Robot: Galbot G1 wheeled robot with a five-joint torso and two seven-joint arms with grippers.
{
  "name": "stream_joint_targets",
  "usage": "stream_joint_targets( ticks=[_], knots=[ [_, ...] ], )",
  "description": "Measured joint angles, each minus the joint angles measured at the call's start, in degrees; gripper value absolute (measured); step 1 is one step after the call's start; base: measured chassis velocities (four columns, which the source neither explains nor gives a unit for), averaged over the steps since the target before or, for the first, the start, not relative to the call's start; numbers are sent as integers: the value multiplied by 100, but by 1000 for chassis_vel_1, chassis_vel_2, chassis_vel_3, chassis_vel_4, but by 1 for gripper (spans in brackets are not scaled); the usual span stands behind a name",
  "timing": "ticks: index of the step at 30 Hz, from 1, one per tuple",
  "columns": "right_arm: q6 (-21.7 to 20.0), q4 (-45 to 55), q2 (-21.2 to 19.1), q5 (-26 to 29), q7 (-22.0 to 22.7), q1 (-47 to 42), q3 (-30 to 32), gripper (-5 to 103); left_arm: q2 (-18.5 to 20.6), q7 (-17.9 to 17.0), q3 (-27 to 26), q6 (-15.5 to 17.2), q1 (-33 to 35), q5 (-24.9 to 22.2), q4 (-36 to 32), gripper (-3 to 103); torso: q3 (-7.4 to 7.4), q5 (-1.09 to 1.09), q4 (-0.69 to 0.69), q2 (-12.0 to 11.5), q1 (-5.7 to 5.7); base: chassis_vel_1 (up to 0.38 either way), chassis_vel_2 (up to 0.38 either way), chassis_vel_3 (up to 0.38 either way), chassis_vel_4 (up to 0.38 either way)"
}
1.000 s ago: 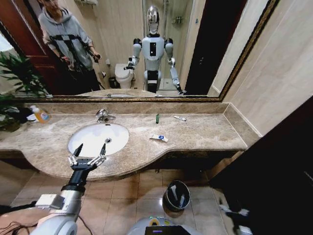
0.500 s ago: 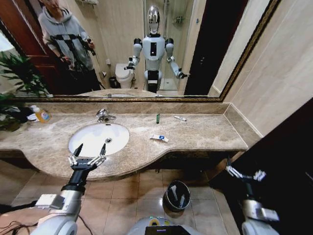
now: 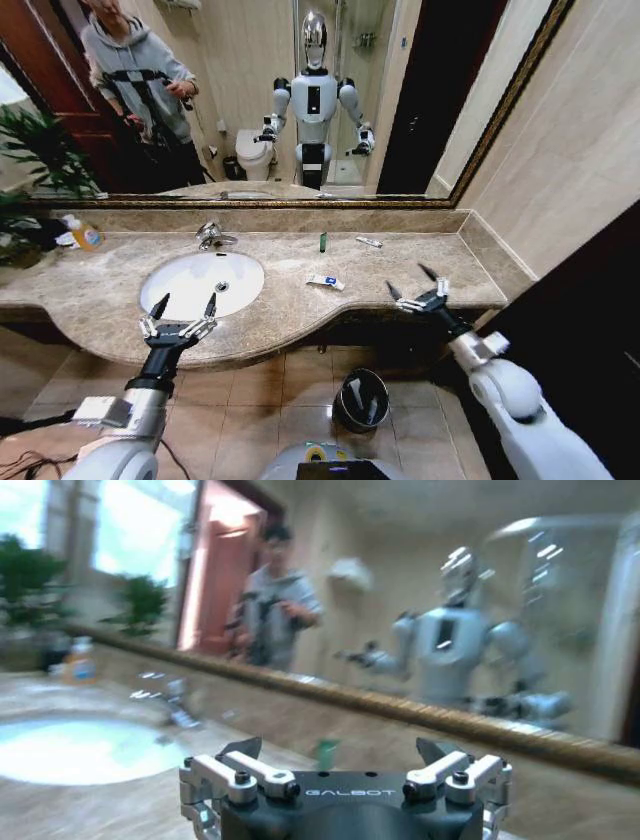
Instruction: Pick up the trash from the sink and place it in the trash bin.
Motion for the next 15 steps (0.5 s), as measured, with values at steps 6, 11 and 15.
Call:
stream_joint_targets(
  ticks=[6,11,15],
  knots=[
    [-228,-588,-443,1,-92,1036,-1123,100,0,0,0,0,0,0,0,100,0,0,0,0,0,0,0,0,0],
    [-407,-991,-540,-10,-120,1760,-1894,100,0,0,0,0,0,0,0,100,0,-1,1,0,0,0,0,0,0],
    [-465,-1353,-478,-157,-113,2174,-2390,100,0,0,-1,0,0,0,-1,100,0,0,0,0,0,0,0,0,0]
  ],
)
